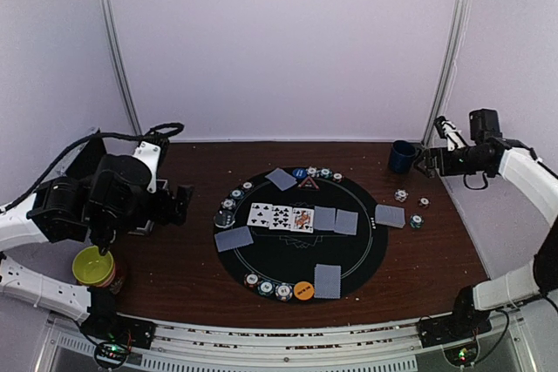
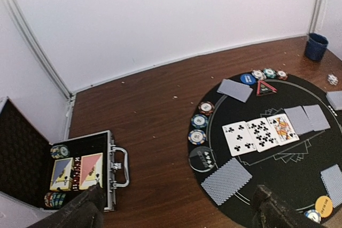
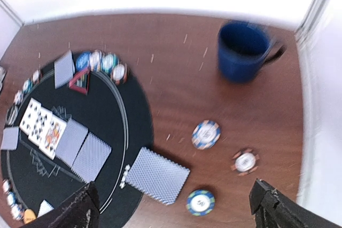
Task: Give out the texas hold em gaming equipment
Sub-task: Place the poker card at the center of the board.
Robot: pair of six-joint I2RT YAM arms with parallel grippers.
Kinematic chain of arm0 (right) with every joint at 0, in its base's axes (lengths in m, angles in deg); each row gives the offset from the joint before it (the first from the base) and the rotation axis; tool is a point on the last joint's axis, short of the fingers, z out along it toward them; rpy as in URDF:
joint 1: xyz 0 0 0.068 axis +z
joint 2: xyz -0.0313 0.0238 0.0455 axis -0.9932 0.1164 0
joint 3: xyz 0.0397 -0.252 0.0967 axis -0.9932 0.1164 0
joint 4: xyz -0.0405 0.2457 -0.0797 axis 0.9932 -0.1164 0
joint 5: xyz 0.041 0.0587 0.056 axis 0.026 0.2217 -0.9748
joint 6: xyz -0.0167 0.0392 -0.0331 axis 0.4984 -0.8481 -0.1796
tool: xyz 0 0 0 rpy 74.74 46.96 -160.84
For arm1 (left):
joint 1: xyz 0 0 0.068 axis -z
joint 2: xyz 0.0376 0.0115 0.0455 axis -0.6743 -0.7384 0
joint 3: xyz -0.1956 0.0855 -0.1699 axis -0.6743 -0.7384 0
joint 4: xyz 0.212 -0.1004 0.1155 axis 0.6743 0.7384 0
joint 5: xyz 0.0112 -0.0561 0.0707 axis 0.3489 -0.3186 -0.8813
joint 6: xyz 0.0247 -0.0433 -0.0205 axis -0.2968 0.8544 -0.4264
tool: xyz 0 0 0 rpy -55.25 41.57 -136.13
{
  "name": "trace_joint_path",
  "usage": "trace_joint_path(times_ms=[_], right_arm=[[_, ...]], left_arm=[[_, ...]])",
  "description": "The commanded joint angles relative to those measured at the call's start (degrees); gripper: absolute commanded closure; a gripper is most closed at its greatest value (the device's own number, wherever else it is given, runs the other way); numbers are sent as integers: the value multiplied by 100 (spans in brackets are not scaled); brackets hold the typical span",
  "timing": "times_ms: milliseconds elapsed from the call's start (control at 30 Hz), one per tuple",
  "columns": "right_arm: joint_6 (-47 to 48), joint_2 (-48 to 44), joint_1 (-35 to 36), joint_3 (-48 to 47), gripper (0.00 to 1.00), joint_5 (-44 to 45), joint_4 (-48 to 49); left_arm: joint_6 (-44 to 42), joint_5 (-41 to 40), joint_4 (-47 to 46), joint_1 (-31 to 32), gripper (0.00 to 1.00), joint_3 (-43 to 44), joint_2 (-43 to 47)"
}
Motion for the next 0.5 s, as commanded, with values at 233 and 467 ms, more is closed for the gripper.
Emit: trace_joint_path(times_ms=[233,467], right_arm=[[592,-3409,20,1007,0,1172,568],[370,-4870,20,1300,0,832,125]], left_arm=[[-306,-142,144,-1179,2,39,546],[-714,-118,-459,-1314,2,-577,1361]])
